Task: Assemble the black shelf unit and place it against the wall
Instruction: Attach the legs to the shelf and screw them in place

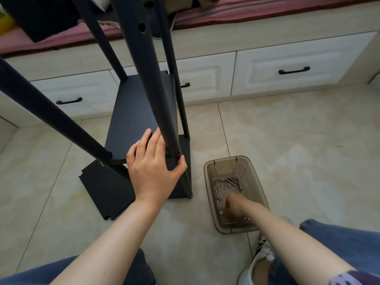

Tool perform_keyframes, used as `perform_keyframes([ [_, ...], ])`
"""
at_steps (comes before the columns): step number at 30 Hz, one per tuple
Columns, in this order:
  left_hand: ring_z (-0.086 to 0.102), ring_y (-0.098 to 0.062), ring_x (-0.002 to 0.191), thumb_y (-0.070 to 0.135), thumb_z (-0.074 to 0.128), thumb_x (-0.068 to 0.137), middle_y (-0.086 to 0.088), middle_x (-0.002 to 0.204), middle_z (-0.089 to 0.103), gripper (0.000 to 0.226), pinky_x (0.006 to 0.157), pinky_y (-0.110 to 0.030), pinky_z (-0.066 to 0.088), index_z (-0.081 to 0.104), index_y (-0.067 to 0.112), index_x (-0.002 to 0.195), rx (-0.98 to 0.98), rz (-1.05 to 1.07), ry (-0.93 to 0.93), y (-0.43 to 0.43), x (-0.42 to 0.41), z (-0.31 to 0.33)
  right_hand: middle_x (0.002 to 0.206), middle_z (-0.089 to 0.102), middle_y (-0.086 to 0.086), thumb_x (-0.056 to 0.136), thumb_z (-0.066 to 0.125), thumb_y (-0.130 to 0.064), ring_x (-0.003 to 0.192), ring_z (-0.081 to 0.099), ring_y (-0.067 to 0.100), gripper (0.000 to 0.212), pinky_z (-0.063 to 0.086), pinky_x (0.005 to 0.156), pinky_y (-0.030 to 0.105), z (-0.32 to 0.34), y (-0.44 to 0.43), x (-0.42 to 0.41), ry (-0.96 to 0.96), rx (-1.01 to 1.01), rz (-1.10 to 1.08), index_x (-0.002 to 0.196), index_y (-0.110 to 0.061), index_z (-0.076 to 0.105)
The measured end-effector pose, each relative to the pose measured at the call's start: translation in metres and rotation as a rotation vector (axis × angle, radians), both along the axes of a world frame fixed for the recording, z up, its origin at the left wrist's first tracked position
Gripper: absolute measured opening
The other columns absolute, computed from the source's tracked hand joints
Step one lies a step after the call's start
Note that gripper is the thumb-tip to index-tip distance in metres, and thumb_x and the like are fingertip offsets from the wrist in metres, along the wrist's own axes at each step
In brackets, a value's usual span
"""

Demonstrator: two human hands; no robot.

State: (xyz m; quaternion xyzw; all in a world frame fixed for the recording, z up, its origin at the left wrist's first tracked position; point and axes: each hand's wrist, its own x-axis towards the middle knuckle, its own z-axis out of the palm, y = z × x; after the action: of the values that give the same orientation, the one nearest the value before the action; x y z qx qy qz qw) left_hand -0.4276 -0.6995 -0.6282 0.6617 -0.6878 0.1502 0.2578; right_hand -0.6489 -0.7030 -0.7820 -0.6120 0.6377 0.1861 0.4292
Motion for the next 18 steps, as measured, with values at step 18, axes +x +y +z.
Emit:
perform_keyframes([
  [18,0.05,-0.027,0.137,0.051,0.055,0.091,-0.004,0.131,0.067,0.053,0.112,-0.042,0.029,0.067,0.012,0.124,-0.041,0.004,-0.01,-0.002,0.0,-0.003,0.142,0.053,0.015,0.099,0.045,-0.005,0.13,0.053,0.033,0.041,0.044,0.103,0.041,-0.034,0.009,-0.002,0.197,-0.039,0.38,0.139,-0.01,0.053],
])
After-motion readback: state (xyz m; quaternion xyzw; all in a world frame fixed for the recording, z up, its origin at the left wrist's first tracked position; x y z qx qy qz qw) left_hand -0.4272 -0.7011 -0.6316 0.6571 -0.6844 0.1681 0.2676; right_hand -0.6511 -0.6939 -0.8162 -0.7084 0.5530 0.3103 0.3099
